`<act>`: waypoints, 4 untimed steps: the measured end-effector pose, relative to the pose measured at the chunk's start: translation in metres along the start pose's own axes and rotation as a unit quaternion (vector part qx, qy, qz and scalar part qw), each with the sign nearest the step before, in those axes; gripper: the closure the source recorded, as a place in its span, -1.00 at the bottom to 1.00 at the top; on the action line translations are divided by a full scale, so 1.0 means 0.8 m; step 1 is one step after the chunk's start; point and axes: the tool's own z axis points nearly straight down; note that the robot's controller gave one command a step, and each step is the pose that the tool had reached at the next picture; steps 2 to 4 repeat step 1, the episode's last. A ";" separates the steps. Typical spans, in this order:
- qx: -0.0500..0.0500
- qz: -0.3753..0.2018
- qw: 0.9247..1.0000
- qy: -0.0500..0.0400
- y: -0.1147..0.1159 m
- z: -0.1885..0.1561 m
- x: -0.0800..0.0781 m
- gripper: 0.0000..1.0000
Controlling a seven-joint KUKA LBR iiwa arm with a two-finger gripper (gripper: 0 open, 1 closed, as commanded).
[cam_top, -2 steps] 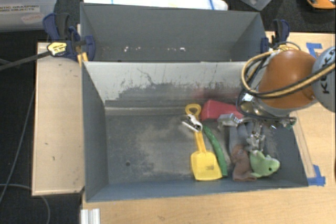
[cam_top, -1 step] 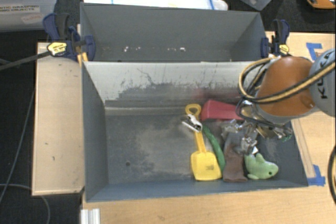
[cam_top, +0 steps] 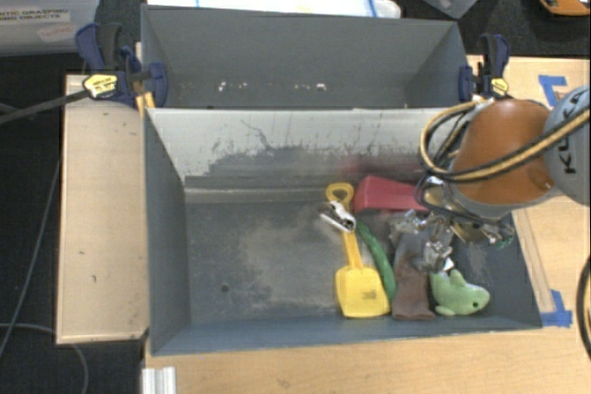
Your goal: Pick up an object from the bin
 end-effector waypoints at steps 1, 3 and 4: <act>0.000 0.000 1.000 0.000 0.000 -0.002 0.000 1.00; 0.000 0.000 1.000 0.000 0.000 -0.002 0.000 1.00; 0.000 0.000 1.000 0.000 0.000 -0.002 0.000 1.00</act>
Offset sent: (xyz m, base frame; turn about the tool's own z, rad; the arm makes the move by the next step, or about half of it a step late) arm 0.0000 0.0000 0.1201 -0.0005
